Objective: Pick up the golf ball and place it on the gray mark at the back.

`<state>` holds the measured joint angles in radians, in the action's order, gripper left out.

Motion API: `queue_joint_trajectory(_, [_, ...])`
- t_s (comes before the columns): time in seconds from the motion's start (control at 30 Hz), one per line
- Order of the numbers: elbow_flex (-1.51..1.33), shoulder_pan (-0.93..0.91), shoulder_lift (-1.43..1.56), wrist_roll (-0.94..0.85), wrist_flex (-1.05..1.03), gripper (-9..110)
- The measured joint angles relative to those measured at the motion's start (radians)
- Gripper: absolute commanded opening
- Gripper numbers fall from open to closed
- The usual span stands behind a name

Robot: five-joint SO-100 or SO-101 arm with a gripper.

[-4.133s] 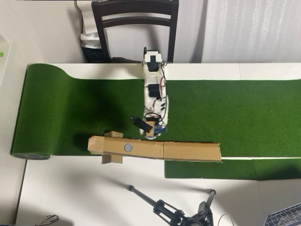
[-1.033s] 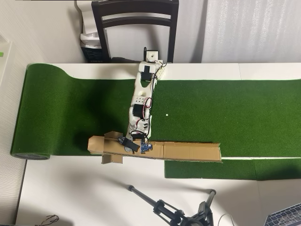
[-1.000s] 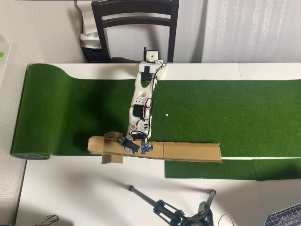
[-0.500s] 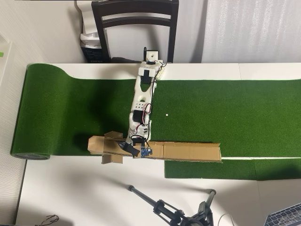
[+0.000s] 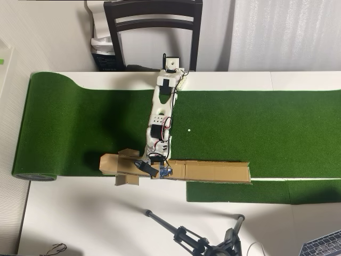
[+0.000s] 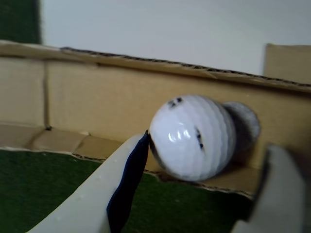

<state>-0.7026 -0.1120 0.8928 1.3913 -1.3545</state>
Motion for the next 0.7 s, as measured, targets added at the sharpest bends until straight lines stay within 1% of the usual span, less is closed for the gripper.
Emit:
queue_joint_trajectory(0.17, [0.000, 0.000, 0.000, 0.006, 0.000, 53])
queue_joint_trajectory(0.4, [0.011, 0.000, 0.000, 0.009, 0.000, 53])
queue_joint_trajectory(0.7, [0.135, 0.009, 0.000, 0.011, -0.055, 53])
